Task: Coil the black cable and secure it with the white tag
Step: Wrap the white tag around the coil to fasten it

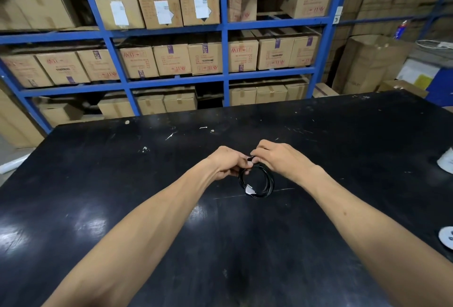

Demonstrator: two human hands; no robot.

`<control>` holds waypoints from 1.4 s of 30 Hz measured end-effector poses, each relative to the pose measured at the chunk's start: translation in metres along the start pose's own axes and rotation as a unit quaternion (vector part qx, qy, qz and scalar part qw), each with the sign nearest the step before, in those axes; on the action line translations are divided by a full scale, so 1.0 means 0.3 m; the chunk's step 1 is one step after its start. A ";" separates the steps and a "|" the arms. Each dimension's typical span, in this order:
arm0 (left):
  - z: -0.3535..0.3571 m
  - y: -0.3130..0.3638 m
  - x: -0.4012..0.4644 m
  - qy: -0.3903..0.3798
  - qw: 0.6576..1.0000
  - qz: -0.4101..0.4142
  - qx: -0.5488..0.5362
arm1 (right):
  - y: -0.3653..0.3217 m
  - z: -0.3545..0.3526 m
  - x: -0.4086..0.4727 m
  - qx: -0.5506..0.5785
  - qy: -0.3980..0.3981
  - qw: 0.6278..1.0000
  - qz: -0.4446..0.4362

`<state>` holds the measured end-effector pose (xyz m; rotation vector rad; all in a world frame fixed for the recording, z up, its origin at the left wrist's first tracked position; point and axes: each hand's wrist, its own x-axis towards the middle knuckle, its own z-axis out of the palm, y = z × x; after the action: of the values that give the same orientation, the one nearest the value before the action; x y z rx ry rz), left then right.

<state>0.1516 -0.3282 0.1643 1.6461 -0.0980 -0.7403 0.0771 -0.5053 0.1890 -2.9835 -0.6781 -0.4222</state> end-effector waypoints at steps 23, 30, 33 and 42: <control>-0.139 -0.049 -0.091 -0.039 0.999 0.019 0.022 | -0.079 0.079 0.018 0.325 -0.003 0.878 0.351; -0.126 -0.165 -0.123 0.029 0.993 -0.031 0.108 | -0.132 0.200 -0.022 0.436 -0.006 0.771 0.464; -0.102 -0.250 -0.123 0.036 0.985 -0.062 0.159 | -0.162 0.256 -0.047 0.454 -0.008 0.739 0.497; -0.059 -0.541 -0.052 0.165 0.976 -0.141 -0.029 | -0.196 0.510 -0.173 0.452 -0.060 0.673 0.583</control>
<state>0.0935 -0.2684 0.0229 1.7240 0.3980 -0.6637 0.0454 -0.4570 0.0271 -1.8537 0.8423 0.1939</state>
